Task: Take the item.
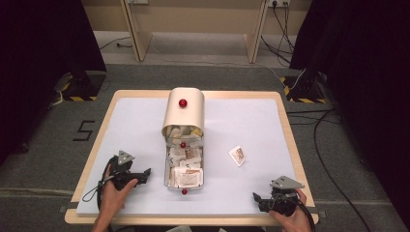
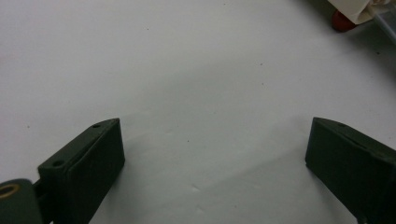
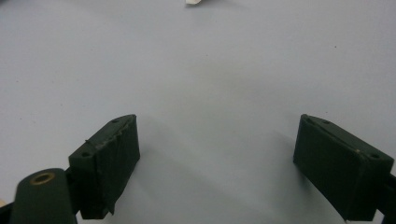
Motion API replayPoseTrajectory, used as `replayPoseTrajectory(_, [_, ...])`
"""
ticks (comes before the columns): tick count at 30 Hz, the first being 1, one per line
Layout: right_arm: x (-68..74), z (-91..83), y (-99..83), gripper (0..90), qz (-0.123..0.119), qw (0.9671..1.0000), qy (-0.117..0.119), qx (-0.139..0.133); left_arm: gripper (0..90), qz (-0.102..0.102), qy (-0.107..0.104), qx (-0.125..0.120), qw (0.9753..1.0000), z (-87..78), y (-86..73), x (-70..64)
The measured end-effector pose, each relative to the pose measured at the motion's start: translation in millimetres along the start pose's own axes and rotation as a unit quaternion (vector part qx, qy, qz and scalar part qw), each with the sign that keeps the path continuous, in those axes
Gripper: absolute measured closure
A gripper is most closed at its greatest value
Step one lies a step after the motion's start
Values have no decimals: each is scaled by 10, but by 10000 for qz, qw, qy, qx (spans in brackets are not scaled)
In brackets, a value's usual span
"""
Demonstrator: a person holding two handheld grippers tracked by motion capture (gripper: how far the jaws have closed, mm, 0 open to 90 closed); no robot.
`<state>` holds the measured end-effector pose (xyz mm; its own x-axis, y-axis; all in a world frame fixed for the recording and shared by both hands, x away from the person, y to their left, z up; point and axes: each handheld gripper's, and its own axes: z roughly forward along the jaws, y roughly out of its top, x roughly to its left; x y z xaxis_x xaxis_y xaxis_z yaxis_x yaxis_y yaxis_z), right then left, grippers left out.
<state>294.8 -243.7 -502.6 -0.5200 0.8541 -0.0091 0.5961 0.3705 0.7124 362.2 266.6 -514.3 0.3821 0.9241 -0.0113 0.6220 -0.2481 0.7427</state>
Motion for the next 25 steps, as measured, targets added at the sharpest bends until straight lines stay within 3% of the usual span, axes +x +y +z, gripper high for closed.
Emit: replayPoseTrajectory(25, [-11,1,-7,145,-15,10000,37,-25,38,1,0,0,10000,0,0,0])
